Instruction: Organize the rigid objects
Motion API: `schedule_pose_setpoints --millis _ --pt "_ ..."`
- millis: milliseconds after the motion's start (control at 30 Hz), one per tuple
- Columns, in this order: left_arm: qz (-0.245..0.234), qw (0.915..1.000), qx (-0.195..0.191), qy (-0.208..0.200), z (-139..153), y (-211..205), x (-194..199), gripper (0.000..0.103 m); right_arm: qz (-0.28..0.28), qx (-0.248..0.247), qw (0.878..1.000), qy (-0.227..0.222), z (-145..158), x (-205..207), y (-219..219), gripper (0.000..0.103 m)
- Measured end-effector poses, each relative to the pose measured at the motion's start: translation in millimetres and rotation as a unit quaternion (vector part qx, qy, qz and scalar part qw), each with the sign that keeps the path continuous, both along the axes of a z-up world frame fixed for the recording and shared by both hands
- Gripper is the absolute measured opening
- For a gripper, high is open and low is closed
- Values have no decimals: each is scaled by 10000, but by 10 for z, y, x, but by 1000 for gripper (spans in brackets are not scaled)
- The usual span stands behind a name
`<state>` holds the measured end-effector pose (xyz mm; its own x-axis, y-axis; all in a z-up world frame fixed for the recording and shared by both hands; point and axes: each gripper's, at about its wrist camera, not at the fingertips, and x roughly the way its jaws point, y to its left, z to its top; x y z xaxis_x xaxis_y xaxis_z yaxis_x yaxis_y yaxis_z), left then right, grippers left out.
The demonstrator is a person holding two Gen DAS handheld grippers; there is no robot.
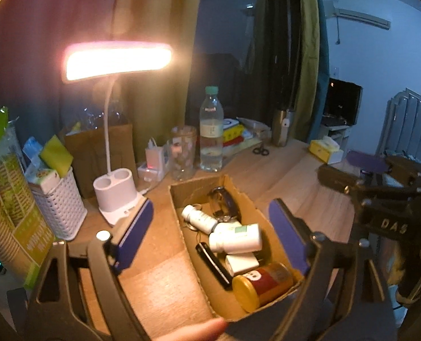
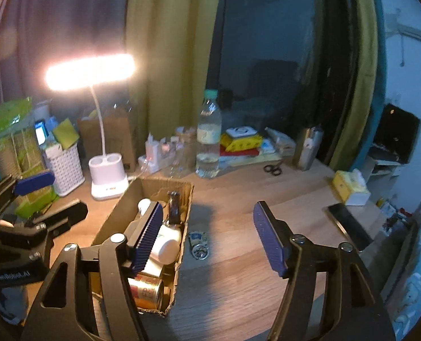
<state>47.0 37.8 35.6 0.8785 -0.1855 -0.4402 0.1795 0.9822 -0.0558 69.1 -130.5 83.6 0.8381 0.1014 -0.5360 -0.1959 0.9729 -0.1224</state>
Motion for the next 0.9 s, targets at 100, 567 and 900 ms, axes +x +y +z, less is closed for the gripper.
schedule_pose_setpoints --millis 100,567,900 --pt "48 9999 15 -131 84 9 -75 85 -49 -24 9998 -205 121 -102 0 71" --pt "181 9986 -105 -488 302 144 -165 97 -412 192 9979 -465 322 -215 -104 87" --pt "198 9981 -267 -514 368 240 -163 102 -477 197 9977 -431 306 -189 -137 87"
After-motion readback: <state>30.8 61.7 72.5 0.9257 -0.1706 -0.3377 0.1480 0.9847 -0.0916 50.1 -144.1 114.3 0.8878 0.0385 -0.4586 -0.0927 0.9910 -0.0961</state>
